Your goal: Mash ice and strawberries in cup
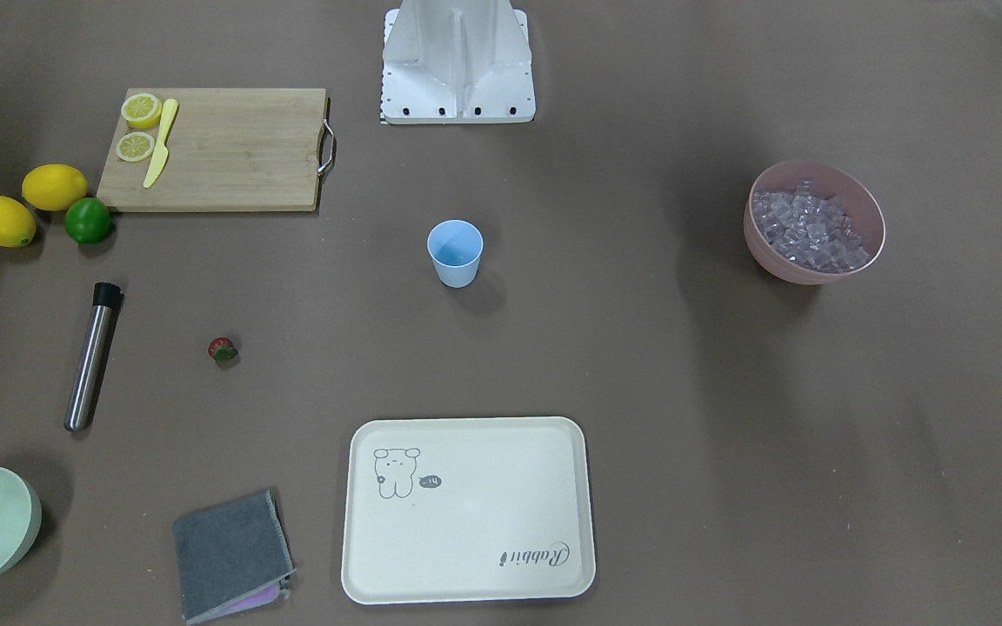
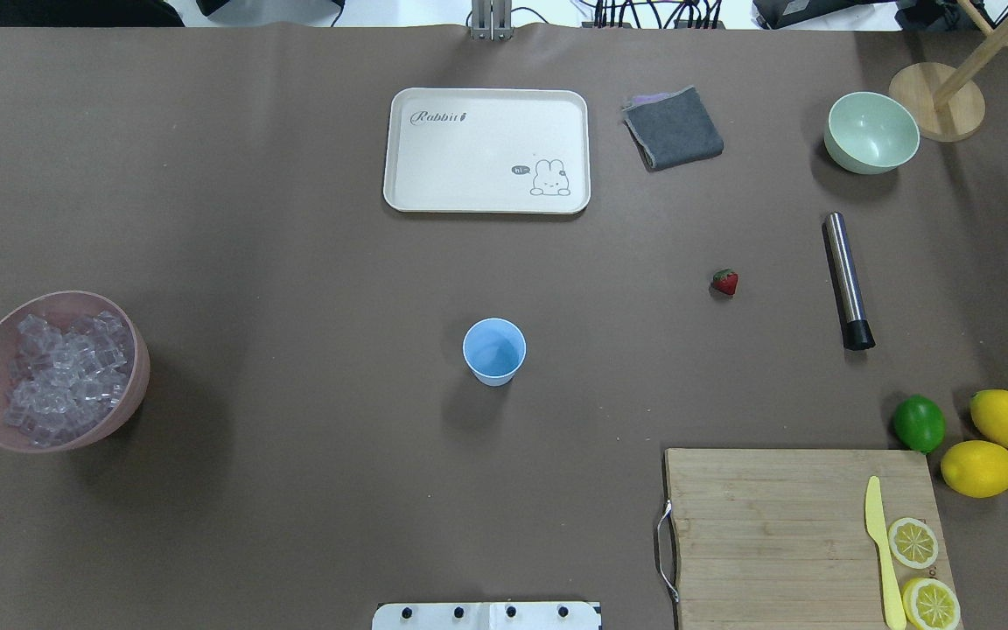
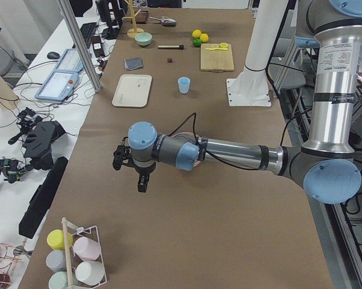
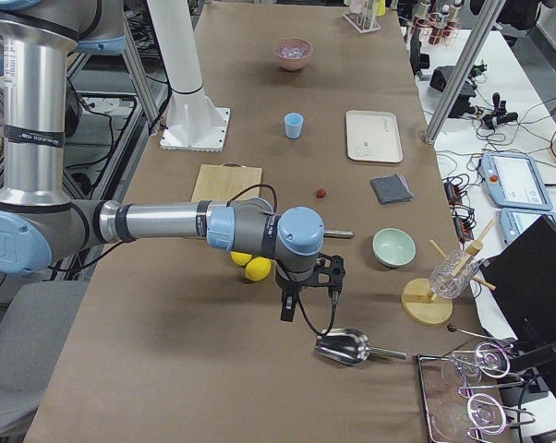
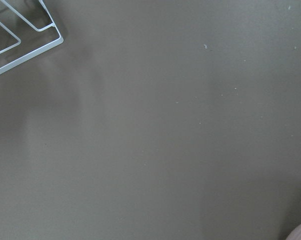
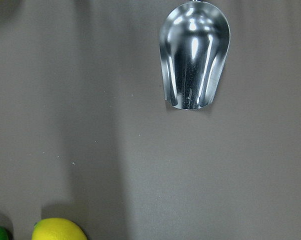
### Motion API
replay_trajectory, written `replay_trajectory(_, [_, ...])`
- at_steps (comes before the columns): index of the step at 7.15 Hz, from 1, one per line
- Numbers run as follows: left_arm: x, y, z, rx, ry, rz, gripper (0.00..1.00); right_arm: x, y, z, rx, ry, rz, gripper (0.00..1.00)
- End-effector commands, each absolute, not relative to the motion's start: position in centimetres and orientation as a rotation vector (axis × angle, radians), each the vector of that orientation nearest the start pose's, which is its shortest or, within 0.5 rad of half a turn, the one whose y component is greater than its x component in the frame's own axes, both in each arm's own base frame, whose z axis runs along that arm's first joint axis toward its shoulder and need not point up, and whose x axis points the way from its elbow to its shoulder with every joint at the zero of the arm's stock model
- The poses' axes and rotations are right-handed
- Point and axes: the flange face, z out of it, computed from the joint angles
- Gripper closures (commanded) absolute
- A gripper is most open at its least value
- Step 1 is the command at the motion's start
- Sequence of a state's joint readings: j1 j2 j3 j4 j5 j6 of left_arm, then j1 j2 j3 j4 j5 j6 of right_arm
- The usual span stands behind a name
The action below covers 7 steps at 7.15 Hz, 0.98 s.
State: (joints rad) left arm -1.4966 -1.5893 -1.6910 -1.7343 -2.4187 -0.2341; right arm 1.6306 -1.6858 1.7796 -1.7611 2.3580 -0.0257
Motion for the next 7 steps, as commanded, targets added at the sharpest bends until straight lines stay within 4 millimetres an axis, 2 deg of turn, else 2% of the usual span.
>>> replay_trajectory(1, [-1.5,-51.4,54.8,0.151,0.882,-0.061,0.02,8.9,-43.0,62.7,-0.057,-0.790,0.071,0.00])
replay_trajectory(2, [0.3,-51.4,53.9,0.131,0.892,-0.070,0.02,8.9,-43.0,62.7,-0.057,-0.791,0.071,0.00])
replay_trajectory(3, [2.9,-51.1,52.0,0.108,0.905,-0.078,0.02,8.8,-42.9,62.4,-0.052,-0.792,0.071,0.00])
replay_trajectory(5, [8.0,-50.5,49.9,0.079,0.908,-0.089,0.02,8.8,-43.1,62.3,-0.053,-0.792,0.075,0.00])
replay_trajectory(6, [12.2,-49.8,48.6,0.073,0.909,-0.147,0.02,8.9,-43.1,62.2,-0.050,-0.792,0.074,0.00])
replay_trajectory(7, [15.1,-48.1,48.4,0.054,0.943,-0.168,0.02,8.8,-43.1,62.2,-0.051,-0.792,0.075,0.00])
